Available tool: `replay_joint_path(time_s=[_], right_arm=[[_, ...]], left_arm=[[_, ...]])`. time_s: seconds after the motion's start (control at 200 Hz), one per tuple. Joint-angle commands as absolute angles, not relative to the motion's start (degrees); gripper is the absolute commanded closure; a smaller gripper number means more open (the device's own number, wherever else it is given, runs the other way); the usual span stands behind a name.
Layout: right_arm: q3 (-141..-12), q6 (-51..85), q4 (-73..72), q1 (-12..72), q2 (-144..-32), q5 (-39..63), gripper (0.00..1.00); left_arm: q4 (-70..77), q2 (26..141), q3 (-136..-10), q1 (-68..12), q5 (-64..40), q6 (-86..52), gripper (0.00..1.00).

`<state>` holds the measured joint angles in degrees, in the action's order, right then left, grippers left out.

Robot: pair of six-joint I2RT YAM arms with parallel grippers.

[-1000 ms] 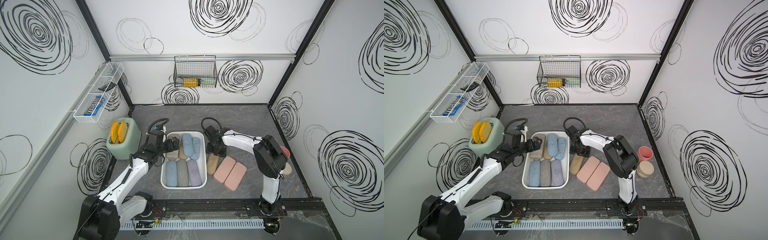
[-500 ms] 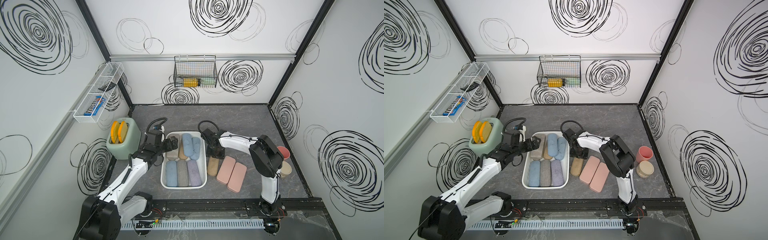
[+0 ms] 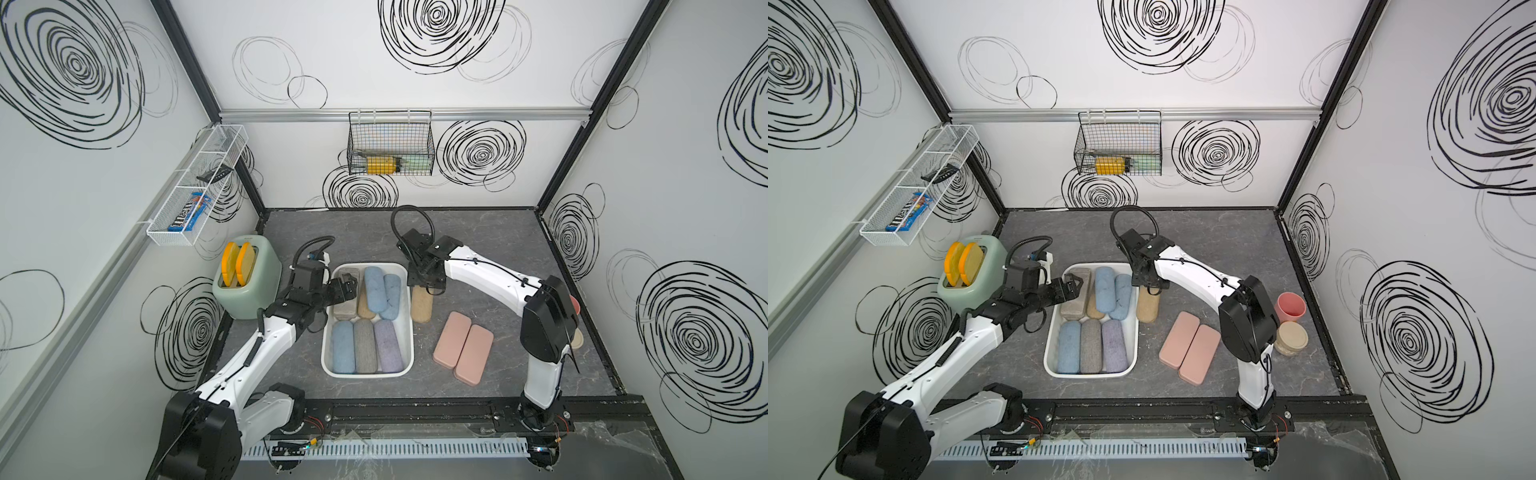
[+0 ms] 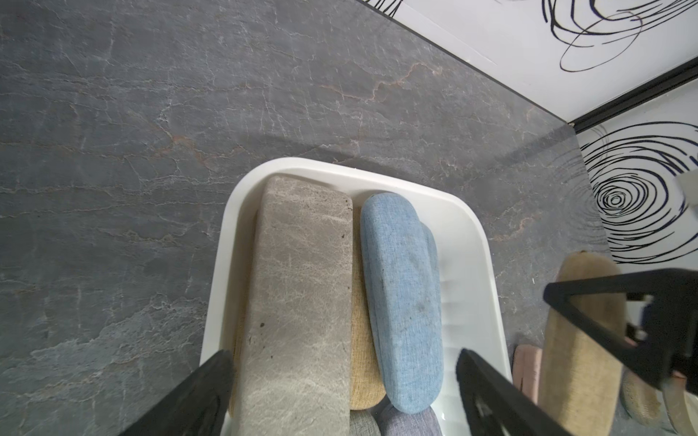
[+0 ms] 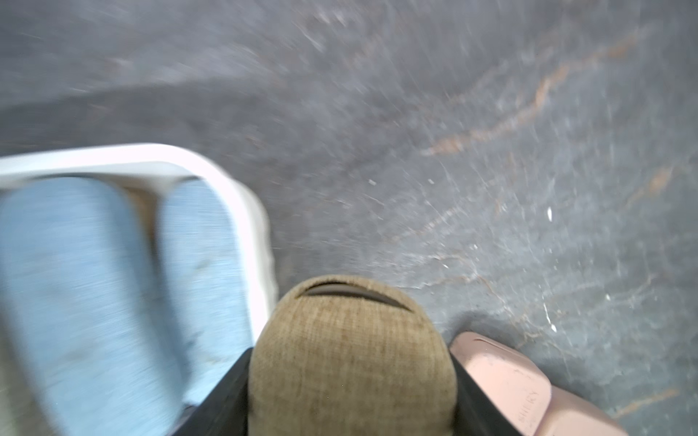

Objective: Put the glasses cases into the storage boxes
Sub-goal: Pick up the glasses case at the center of the board, then place the glasses case in the storage box.

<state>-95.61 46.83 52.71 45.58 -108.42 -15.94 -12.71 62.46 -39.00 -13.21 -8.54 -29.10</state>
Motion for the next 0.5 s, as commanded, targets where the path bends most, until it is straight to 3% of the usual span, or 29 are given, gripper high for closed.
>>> replay_joint_path(time_s=[0.0, 0.495], right_arm=[[-99.99, 42.67, 53.91, 47.94, -108.79, -17.97, 0.61], [-111.54, 35.73, 51.78, 48.8, -122.89, -17.29, 0.61]], left_arm=[[-11.13, 62.75, -38.67, -12.8, -8.6, -28.7, 0.04], [-14.84, 60.31, -37.16, -13.39, -7.62, -28.83, 0.01]])
